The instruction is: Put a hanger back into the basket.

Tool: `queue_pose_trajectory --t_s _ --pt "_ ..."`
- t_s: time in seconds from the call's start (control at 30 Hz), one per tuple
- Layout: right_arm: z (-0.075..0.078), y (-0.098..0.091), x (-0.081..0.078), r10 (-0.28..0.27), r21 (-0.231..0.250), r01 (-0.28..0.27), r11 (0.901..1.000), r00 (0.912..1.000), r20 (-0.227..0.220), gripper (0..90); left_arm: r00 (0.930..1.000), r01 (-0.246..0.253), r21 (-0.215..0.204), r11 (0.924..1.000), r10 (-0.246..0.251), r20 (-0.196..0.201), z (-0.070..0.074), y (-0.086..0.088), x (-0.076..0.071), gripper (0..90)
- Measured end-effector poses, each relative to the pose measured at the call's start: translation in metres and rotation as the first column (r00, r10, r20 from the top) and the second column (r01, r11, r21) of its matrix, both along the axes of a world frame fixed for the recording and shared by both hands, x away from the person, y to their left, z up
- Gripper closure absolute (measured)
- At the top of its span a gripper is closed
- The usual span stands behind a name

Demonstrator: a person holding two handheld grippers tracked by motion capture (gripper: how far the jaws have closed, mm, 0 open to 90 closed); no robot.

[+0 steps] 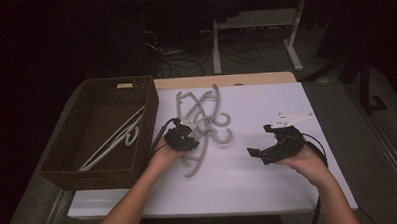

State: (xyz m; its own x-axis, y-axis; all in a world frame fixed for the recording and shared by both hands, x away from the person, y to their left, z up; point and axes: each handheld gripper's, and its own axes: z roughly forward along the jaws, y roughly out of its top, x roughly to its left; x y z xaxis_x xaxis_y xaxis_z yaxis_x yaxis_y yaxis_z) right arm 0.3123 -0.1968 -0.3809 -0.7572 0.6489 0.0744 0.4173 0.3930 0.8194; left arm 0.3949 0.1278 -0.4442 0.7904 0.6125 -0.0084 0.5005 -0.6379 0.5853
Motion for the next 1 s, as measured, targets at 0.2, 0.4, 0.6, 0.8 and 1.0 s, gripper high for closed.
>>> queue_pose_trajectory --t_s 0.2,0.4,0.6,0.8,1.0 --pt "0.000 0.000 0.000 0.000 -0.001 0.000 1.0000 1.0000 0.000 0.0 0.9997 -0.018 -0.018 0.9997 0.019 0.015 0.008 0.000 -0.001 81.2" --pt "0.000 0.001 0.000 0.001 -0.004 -0.001 1.0000 1.0000 -0.001 0.0 0.9987 -0.011 -0.042 0.9991 0.013 0.050 0.031 -0.005 -0.004 82.0" --pt "0.000 0.000 0.000 0.000 -0.004 0.000 1.0000 1.0000 -0.001 0.0 0.9976 0.012 -0.090 0.9958 -0.006 0.069 0.068 -0.005 -0.009 82.1" --pt "0.000 0.000 0.000 -0.003 -0.001 0.003 1.0000 1.0000 0.001 0.0 0.9951 0.064 -0.132 0.9892 -0.053 0.084 0.110 -0.004 -0.016 82.1" --pt "0.001 -0.002 -0.001 -0.007 0.004 0.007 1.0000 1.0000 0.003 0.0 0.9926 0.100 -0.166 0.9811 -0.087 0.085 0.142 0.006 -0.020 82.2"
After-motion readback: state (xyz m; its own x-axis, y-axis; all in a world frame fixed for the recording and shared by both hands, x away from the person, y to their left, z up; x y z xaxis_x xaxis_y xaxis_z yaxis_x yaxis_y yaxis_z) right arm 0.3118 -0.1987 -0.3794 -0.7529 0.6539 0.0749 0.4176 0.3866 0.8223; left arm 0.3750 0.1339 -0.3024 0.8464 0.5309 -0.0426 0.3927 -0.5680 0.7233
